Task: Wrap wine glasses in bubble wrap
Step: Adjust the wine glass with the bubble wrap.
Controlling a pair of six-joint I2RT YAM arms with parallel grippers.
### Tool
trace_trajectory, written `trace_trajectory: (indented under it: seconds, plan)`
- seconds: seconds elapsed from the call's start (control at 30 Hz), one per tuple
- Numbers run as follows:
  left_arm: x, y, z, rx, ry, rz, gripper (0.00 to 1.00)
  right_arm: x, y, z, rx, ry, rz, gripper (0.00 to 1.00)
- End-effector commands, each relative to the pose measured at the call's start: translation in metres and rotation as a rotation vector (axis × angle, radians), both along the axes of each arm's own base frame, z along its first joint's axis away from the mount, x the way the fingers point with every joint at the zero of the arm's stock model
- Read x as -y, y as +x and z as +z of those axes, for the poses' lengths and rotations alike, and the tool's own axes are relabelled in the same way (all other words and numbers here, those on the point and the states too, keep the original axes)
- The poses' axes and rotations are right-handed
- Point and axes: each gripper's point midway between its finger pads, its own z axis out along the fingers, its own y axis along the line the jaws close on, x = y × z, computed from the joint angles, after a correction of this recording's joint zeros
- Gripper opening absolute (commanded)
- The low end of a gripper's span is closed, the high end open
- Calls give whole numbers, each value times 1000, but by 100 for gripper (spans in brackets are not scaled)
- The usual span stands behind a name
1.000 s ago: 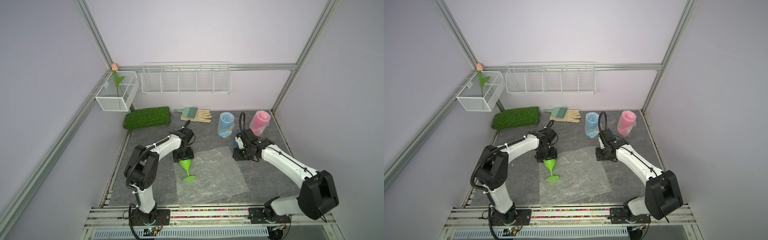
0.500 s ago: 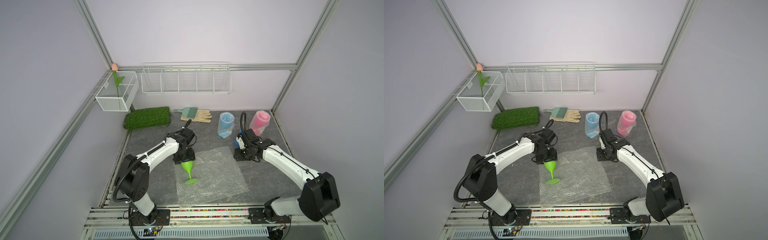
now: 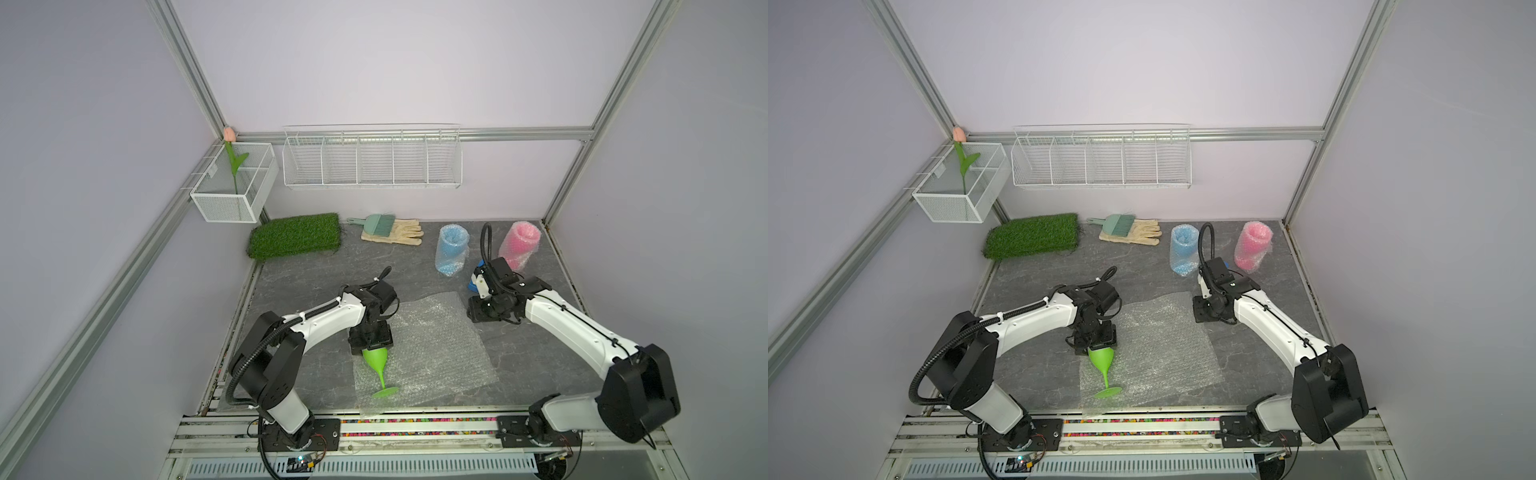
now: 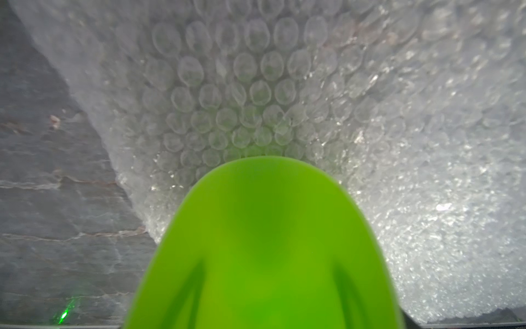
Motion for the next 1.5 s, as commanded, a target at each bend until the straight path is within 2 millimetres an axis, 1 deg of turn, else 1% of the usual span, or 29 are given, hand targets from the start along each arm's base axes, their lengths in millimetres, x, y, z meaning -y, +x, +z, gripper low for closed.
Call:
trace_trajectory:
  seconds: [0.0, 0.2, 0.27, 0.37, 0.43, 0.5, 0.63, 0.73, 0.77, 0.83, 0.9, 1.0, 1.07, 1.2, 1.27, 1.33, 1.47]
  plan:
    - [-3, 18, -10, 32, 75, -19, 72, 4, -5, 4, -9, -7, 10, 49]
    - [6, 58, 0, 93, 120, -117, 72, 5, -2, 9, -4, -15, 1, 49]
    - [8, 68, 2, 100, 129, -147, 73, 6, -2, 9, -6, -20, -3, 49]
    - [12, 78, 5, 112, 131, -186, 77, 8, -2, 12, -8, -25, -12, 49]
    - [13, 81, 10, 120, 125, -201, 82, 8, -3, 15, -5, -23, -19, 49]
    - [15, 83, 20, 143, 108, -208, 89, 7, -2, 22, 3, -9, -29, 50]
    - [21, 83, 45, 183, 31, -202, 96, -10, 0, 34, 14, 74, -18, 51]
    - [21, 82, 66, 226, -14, -191, 98, -32, 1, 35, -13, 162, 0, 51]
    - [19, 82, 72, 242, -18, -188, 98, -39, 1, 35, -23, 179, 8, 51]
    - [7, 81, 80, 266, -12, -169, 98, -52, 2, 35, -31, 197, 22, 51]
    - [-11, 80, 84, 284, -6, -124, 93, -66, 4, 35, -35, 211, 36, 51]
    - [-39, 77, 77, 280, -1, -49, 81, -88, 8, 34, -48, 225, 66, 51]
    - [-50, 73, 66, 251, -26, -14, 74, -105, 8, 31, -65, 240, 89, 51]
    - [-50, 63, 37, 177, -152, 39, 65, -138, 10, 17, -110, 297, 111, 48]
    - [-47, 59, 24, 152, -212, 59, 63, -153, 8, 9, -136, 314, 122, 47]
    - [-45, 58, 13, 139, -247, 69, 62, -162, 6, 2, -154, 303, 133, 46]
    - [-45, 54, -10, 102, -282, 85, 54, -174, 4, -8, -179, 284, 140, 46]
